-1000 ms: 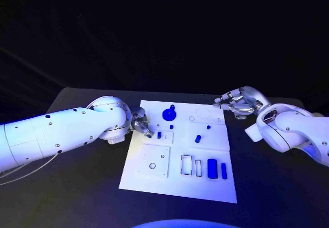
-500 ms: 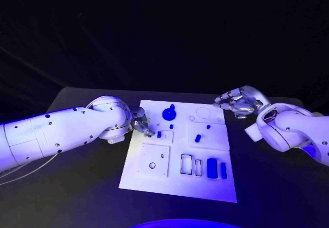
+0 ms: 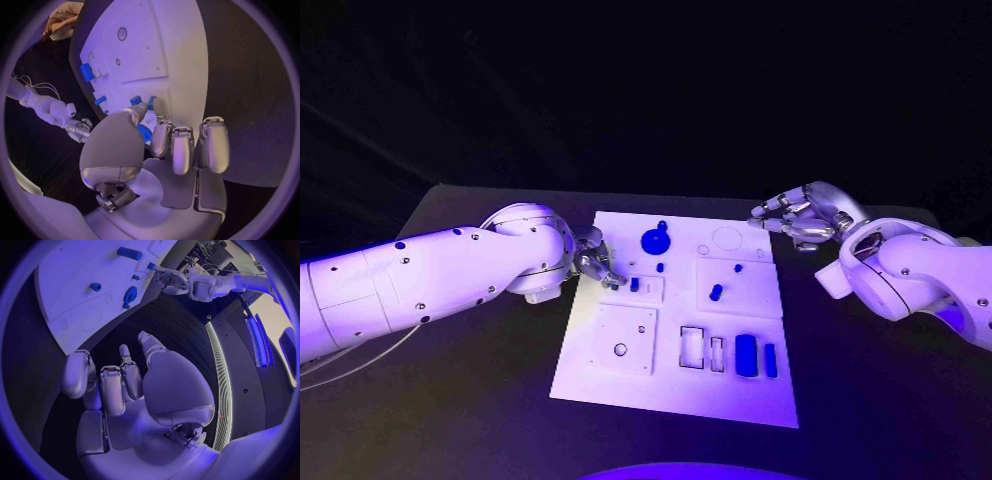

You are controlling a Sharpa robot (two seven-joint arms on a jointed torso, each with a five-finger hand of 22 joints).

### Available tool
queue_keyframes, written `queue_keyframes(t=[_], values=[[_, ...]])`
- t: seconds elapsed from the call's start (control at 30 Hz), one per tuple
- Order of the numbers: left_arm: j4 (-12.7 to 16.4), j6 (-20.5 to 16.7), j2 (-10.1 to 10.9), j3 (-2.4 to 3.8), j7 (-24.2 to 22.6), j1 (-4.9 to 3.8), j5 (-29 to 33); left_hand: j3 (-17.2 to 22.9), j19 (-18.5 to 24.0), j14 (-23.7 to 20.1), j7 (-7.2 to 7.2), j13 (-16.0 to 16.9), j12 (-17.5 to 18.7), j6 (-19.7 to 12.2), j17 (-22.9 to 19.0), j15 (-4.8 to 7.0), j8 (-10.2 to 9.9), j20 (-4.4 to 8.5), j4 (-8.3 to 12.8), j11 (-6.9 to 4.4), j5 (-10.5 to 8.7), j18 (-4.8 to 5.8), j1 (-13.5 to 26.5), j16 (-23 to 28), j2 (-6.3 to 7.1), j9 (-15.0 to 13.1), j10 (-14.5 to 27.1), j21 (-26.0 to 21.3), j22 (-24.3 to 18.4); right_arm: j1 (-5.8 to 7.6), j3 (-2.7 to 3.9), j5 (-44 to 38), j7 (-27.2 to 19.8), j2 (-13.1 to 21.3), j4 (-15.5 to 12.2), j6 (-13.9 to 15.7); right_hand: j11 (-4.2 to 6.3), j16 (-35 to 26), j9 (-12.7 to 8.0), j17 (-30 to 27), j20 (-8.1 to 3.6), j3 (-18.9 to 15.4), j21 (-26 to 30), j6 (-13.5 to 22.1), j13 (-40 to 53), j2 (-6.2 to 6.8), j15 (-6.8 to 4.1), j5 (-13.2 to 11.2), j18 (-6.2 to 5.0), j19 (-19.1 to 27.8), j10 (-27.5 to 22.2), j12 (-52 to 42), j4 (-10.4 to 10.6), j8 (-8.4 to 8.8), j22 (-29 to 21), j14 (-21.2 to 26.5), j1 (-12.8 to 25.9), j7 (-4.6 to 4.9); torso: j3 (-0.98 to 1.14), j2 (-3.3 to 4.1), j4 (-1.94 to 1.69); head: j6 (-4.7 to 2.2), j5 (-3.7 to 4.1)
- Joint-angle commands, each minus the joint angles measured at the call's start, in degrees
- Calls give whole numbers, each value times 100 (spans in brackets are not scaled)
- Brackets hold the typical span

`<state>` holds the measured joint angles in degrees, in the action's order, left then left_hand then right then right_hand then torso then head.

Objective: Assemble the parts on the task board

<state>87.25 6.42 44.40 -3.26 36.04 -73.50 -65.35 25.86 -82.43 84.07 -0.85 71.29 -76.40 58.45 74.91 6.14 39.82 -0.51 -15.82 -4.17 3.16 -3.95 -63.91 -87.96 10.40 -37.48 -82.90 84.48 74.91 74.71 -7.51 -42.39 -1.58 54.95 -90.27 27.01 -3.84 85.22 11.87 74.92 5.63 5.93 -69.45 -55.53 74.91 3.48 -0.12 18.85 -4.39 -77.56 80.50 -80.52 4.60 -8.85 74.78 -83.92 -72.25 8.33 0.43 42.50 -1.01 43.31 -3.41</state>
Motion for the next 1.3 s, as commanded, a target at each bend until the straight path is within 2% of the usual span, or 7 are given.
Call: queue_keyframes(t=[0.03, 0.53, 0.9, 1.03, 1.2, 1.27, 1.3], values=[[3, 35, -4, 2, 17, 5, -5, -184, -19, 512, 25, 9, -34, 34, 1213, 39, -23, 5, -59, 15, 1, 104, -10, 12, -29, -6, -34, 15, 211, -2, 1, -17, -27, 4, -3, -8, 23, -16, -5, 724, -2, -28, 18, 49, 401, -42, -45, 36, -75, 20, -16, 6, -14, -15, -6, -408, 27, 3, -1, -2, -1, -4, 0], [97, -114, 54, 27, 10, 6, 209, -1721, -16, 512, 44, 12, -31, 70, 1213, 28, -76, 6, -102, 23, 7, 102, 507, 12, -334, -5, -30, 6, 210, -2, 1, -17, -36, -9, 15, -8, 23, -19, -6, 721, -2, -31, 23, 52, 397, -41, -45, 37, -76, 22, -19, 9, -14, -16, -9, -408, 26, 4, -3, 3, 4, -8, 11], [243, -584, 219, 123, -64, 6, 541, -1896, 70, 509, 65, -172, 112, -3, 1207, 23, -107, 10, -89, 38, 12, 68, 434, 17, -526, -8, 62, -62, 63, -6, 1, -17, -42, -26, 41, -9, 23, -19, -6, 721, -2, -31, 23, 52, 397, -41, -45, 37, -76, 22, -19, 9, -14, -16, -9, -408, 26, 4, 0, -2, -2, -17, 26], [298, -987, 265, 141, -402, 5, 911, -1651, 459, 497, 188, -937, 728, -357, 1176, -28, -252, -7, -74, 139, 16, -69, -115, 41, -592, 47, 528, -390, -580, -11, 1, -15, -49, -30, 49, -6, 23, -19, -6, 721, -2, -31, 23, 52, 397, -41, -45, 37, -76, 22, -19, 9, -14, -16, -9, -408, 26, 4, -1, -1, 0, -34, 41], [360, -1532, 275, 147, -1191, 5, 1171, -1221, 1662, 208, 534, -2994, 2561, -971, 569, -303, -594, -173, -59, 451, -1, -429, -730, 538, -462, 304, 2117, -1554, -2464, -17, 1, -12, -58, -35, 55, -1, 23, -19, -6, 721, -2, -31, 23, 52, 397, -41, -45, 37, -76, 22, -19, 9, -14, -16, -9, -408, 26, 4, 0, -2, -2, -49, 60], [375, -1763, 257, 147, -1617, 5, 1187, -929, 2432, -539, 685, -3169, 2796, -1188, -825, -438, -799, -289, 5, 593, 10, -628, -1127, 1752, -408, 520, 2475, -2408, -3611, -19, 1, -10, -65, -37, 58, 2, 23, -19, -6, 721, -2, -31, 23, 52, 397, -41, -45, 37, -76, 22, -19, 9, -14, -16, -9, -408, 26, 4, 1, -3, 0, -71, 70], [377, -1855, 241, 145, -1835, 5, 1163, -795, 2527, -730, 760, -3264, 2904, -1241, -1141, -501, -889, -345, 20, 649, 11, -642, -1286, 2044, -364, 635, 2618, -2601, -3768, -20, 1, -9, -68, -38, 59, 4, 23, -19, -7, 721, -2, -31, 23, 53, 398, -42, -45, 38, -76, 22, -18, 8, -13, -16, -9, -408, 26, 4, 2, -3, 0, -84, 84]])
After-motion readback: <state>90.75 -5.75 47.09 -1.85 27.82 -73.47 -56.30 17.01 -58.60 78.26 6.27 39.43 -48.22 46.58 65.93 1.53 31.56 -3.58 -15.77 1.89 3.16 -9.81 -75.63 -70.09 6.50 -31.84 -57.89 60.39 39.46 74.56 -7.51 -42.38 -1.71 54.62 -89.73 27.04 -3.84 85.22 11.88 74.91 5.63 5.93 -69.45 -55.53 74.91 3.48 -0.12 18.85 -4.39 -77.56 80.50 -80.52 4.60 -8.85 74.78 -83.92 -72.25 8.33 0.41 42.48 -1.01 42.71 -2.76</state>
